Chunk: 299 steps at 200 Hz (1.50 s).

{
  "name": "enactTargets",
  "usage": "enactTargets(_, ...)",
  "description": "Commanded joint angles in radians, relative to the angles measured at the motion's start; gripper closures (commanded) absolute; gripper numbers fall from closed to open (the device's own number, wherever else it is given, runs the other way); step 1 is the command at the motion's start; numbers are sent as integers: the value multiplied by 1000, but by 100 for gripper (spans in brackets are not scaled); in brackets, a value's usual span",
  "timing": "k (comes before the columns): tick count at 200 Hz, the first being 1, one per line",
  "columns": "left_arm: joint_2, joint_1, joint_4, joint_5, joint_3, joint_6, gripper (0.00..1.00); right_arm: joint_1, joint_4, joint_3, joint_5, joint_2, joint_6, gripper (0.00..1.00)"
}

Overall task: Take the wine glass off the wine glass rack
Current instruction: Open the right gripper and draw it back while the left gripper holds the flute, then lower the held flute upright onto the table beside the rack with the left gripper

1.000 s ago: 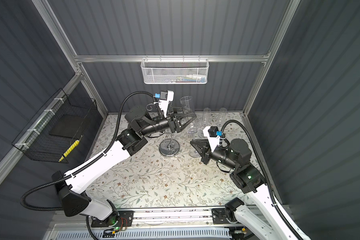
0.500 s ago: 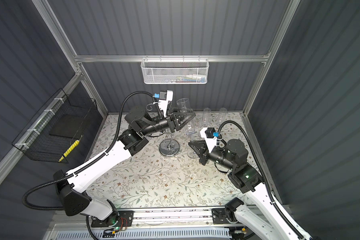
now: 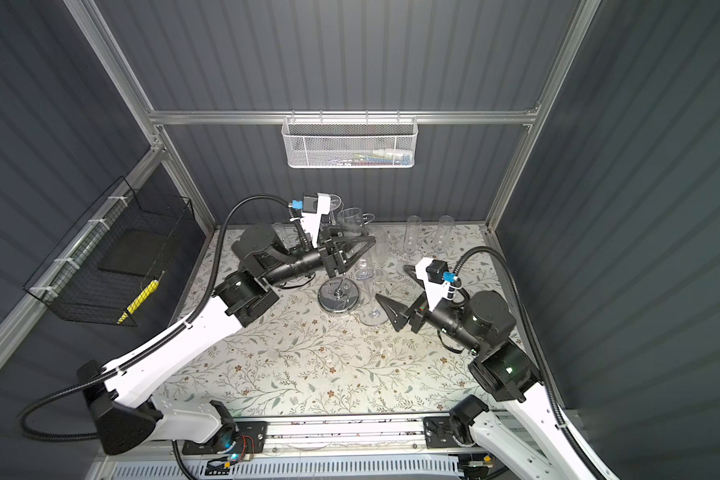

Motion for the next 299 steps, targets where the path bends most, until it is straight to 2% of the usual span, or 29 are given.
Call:
enactTargets(1,-128,-1,-117,-140,-41,132,71,3,-22,35,142,-33,-45,1)
enactTargets(61,-396,-1,-355,-481,-198,312,70,2,-78,42,281,-98,-53,1)
enactTargets(94,-505,0,-374,-703,-330,354,68,2,-91,29,337,-140,-36,1)
enactTargets(153,-641,0,-216,-1029,-594,386,67,2,-113,43,382,-154,-51,1)
enactTargets(172,-646,1,-124,-1155,-680,398,67,2,-108,40,394,-153,-48,1)
enactTargets(196,-609,7,38,-1231,-773,462,68,2,-96,35,395,-152,-23,1)
enactTargets(214,-567,59,144,-1207,-825,459,68,2,-90,26,404,-151,-13,1)
enactTargets(249,-447,299,158,-926,-822,337,67,2,-88,29,419,-147,-8,1)
enactTargets(299,-232,466,306,-689,-776,334,65,2,-79,39,442,-121,-21,1)
